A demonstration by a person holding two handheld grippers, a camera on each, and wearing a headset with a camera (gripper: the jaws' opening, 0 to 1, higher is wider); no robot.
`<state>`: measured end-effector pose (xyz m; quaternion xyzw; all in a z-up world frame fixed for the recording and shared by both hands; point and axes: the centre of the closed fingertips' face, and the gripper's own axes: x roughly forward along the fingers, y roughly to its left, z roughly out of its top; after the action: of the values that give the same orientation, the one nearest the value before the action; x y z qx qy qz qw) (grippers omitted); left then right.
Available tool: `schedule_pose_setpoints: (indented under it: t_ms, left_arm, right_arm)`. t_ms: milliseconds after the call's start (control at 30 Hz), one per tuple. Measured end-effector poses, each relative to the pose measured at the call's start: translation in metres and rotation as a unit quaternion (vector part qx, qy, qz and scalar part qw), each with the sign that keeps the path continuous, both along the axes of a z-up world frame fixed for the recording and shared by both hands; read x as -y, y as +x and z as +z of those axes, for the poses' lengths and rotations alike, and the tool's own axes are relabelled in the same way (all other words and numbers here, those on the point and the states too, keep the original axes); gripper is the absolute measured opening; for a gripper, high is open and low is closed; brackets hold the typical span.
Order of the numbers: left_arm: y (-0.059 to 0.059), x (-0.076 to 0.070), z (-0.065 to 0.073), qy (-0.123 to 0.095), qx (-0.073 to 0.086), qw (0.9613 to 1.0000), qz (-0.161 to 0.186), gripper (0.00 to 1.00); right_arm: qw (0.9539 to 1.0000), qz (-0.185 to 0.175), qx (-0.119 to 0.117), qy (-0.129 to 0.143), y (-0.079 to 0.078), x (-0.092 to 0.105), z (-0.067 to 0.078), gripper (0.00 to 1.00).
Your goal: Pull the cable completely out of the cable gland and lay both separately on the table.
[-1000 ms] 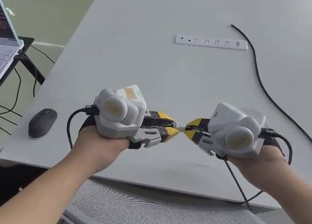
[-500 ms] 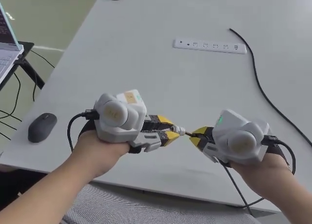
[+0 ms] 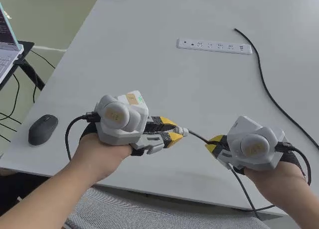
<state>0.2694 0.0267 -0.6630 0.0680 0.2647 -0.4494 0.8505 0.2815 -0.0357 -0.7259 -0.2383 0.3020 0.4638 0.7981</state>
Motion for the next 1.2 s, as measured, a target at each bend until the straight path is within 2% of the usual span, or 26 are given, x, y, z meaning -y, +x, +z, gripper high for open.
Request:
schedule_pose_setpoints:
  t_ms: [233, 500, 767, 1033, 1200]
  left_arm:
    - [-0.005, -0.002, -0.002, 0.001, -0.004, 1.0, -0.006, 0.15]
    - [-0.005, -0.01, -0.005, -0.004, -0.005, 1.0, -0.006, 0.15]
    - [-0.009, -0.023, -0.016, -0.014, -0.01, 0.9998, -0.007, 0.15]
    - [-0.016, -0.047, -0.033, -0.028, -0.023, 0.9994, -0.003, 0.15]
    - [-0.018, -0.065, -0.043, -0.038, -0.03, 0.9988, 0.002, 0.15]
  right_arm:
    - [0.9999, -0.01, -0.002, -0.004, 0.003, 0.003, 0.002, 0.0]
    - [0.9998, -0.017, -0.005, -0.01, 0.006, 0.0, 0.003, 0.0]
    - [0.9996, -0.02, 0.001, -0.022, 0.019, -0.009, 0.013, 0.0]
    - [0.9987, -0.031, 0.001, -0.041, 0.037, -0.021, 0.017, 0.0]
    - [0.9974, -0.033, -0.001, -0.064, 0.048, -0.034, 0.007, 0.0]
